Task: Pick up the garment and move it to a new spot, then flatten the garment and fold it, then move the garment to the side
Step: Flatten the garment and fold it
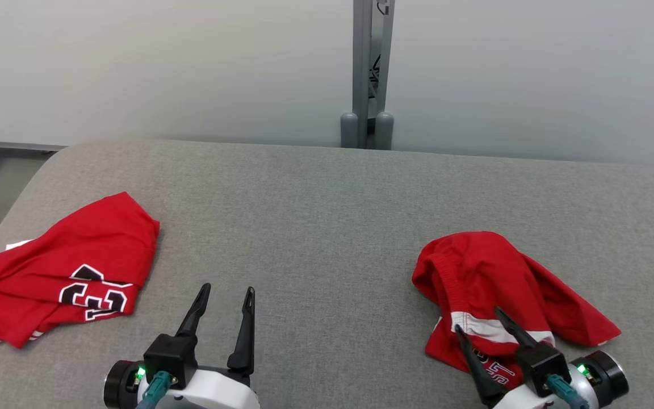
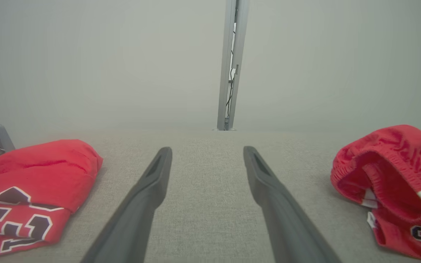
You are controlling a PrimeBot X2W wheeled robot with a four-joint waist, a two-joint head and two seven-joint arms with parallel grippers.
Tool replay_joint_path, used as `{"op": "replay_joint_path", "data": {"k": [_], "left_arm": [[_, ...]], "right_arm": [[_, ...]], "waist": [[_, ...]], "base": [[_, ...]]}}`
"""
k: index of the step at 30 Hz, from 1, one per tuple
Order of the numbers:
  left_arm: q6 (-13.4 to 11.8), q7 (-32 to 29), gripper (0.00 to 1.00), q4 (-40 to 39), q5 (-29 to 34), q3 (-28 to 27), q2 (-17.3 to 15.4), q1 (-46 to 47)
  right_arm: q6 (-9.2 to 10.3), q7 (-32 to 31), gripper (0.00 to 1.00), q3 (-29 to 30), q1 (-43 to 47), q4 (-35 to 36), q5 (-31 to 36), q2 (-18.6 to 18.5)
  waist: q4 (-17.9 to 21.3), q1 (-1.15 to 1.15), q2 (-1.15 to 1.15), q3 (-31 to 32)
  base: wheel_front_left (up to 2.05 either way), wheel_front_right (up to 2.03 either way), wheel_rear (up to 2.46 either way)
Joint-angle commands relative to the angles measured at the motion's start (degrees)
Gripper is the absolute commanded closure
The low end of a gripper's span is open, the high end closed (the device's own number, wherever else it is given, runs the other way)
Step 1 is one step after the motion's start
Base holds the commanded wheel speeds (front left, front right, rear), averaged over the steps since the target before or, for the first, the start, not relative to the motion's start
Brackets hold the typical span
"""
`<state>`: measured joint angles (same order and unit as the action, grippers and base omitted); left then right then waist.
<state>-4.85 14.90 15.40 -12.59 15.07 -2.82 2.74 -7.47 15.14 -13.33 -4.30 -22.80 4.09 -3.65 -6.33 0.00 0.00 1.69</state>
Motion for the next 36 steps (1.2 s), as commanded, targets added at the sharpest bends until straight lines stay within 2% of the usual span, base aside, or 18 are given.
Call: {"op": "replay_joint_path", "data": {"k": [1, 8, 18, 19, 20, 21, 22, 25, 30, 34, 36], "left_arm": [[0.3, 0.2, 0.00, 0.4, -0.6, 0.2, -0.2, 0.8], [-0.8, 0.2, 0.00, -0.2, -7.5, -1.2, -0.1, 1.8], [-0.3, 0.2, 0.00, 0.1, -7.0, -0.8, -0.2, 1.9], [-0.3, 0.2, 0.00, 0.2, -6.9, -0.7, -0.2, 2.0], [-0.3, 0.2, 0.00, 0.2, -6.9, -0.6, -0.2, 2.0], [-0.4, 0.2, 0.00, 0.2, -6.8, -0.6, -0.2, 2.1], [-0.4, 0.2, 0.00, 0.1, -6.7, -0.5, -0.2, 2.1], [-0.4, 0.2, 0.00, 0.2, -6.7, -0.4, -0.2, 2.3], [-0.2, 0.2, 0.00, 0.8, -6.9, -0.3, -0.2, 2.3], [-0.1, 0.2, 0.00, 1.0, -7.2, 0.2, -0.2, 2.0], [-0.1, 0.2, 0.00, 1.0, -7.4, 0.5, -0.2, 1.8]], "right_arm": [[-0.04, 0.2, 0.00, 1.4, -0.8, -2.1, 1.2, -0.1], [-0.03, 0.2, 0.00, 8.7, -3.7, -10.9, 9.9, 0.7], [-0.03, -0.4, 0.00, 9.0, -6.5, -18.5, 9.0, 0.6], [-0.03, -0.6, 0.11, 9.2, -6.9, -19.4, 8.5, 0.6], [-0.03, -0.8, 0.58, 9.3, -7.3, -20.4, 7.7, 0.6], [-0.03, -0.8, 0.91, 9.3, -7.6, -21.2, 7.2, 0.6], [-0.03, -0.9, 1.00, 9.2, -8.1, -22.0, 6.9, 0.6], [-0.03, -0.6, 1.00, 9.3, -9.1, -23.5, 5.3, 0.6], [-0.04, 0.1, 1.00, 6.5, -10.3, -23.2, -1.4, 0.6], [-0.04, 0.2, 1.00, 0.3, -10.9, -19.8, -12.8, 0.6], [-0.04, 0.2, 1.00, -3.5, -11.6, -16.8, -16.0, 0.6]], "waist": [[-1.2, 0.00, 0.00, -0.3], [-4.0, 0.00, 0.00, -0.5], [-5.9, 0.00, 0.00, -1.1], [-6.0, 0.00, 0.00, -1.2], [-6.1, 0.00, 0.00, -1.3], [-6.1, 0.00, 0.00, -1.3], [-6.2, 0.00, 0.00, -1.3], [-6.4, 0.00, 0.00, -1.4], [-6.2, 0.00, 0.00, -0.7], [-6.0, 0.00, 0.00, 0.2], [-5.9, 0.00, 0.00, 0.6]], "base": [[0.00, 0.00, 0.00], [0.00, 0.00, 0.00], [0.00, 0.00, 0.00], [0.00, 0.00, 0.00], [0.00, 0.00, 0.00], [0.00, 0.00, 0.00], [0.00, 0.00, 0.00], [0.00, 0.00, 0.00], [0.00, 0.00, 0.00], [0.00, 0.00, 0.00], [0.00, 0.00, 0.00]]}}
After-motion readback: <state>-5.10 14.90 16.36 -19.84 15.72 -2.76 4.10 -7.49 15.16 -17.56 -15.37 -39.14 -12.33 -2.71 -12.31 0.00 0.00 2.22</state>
